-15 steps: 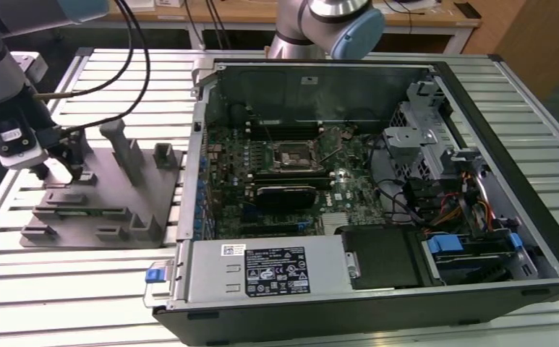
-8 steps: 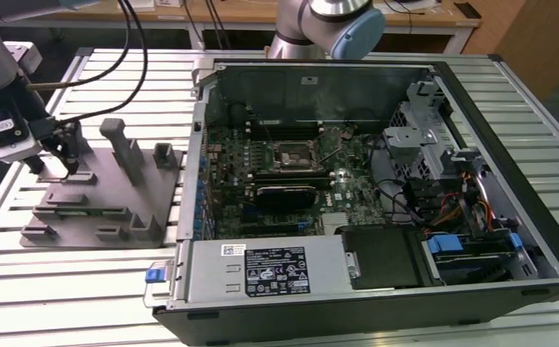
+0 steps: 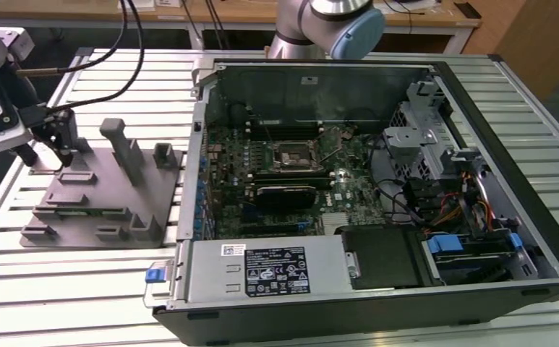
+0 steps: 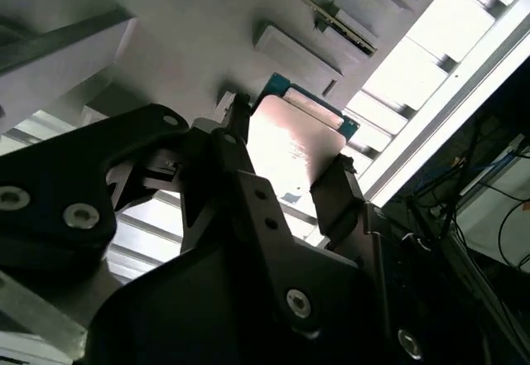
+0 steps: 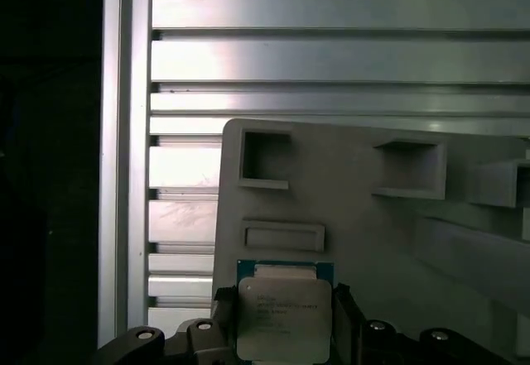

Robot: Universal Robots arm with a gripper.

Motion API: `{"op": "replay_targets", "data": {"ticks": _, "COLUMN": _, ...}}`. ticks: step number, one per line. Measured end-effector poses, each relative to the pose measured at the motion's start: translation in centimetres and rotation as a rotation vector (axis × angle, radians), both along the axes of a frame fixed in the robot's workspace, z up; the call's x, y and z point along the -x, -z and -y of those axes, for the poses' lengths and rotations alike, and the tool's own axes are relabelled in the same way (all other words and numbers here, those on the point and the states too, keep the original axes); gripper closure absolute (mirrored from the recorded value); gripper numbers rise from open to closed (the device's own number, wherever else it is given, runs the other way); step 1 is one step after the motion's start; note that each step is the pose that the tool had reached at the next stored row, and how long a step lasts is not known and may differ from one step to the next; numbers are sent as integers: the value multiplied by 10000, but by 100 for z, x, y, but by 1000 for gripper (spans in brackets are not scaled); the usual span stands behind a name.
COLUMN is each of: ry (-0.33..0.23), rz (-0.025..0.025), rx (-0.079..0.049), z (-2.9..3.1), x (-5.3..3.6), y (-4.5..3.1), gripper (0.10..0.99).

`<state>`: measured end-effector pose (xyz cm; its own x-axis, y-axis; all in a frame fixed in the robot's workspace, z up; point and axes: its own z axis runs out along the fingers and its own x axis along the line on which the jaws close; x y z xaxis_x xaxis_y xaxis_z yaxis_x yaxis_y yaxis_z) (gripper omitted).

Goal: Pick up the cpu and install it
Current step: 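Pick up the cpu and move it towards the insertion slot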

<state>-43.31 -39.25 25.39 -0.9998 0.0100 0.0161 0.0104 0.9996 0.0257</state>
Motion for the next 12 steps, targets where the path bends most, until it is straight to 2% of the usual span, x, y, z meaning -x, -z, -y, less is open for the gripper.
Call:
{"op": "replay_targets", "data": {"ticks": 5, "ry": 0, "rz": 0, "rx": 0, "z": 0, "x": 0, "y": -128, "gripper": 537}}
{"op": "replay_targets", "data": {"ticks": 12, "ry": 0, "rz": 0, "rx": 1, "z": -1, "x": 0, "y": -263, "gripper": 537}}
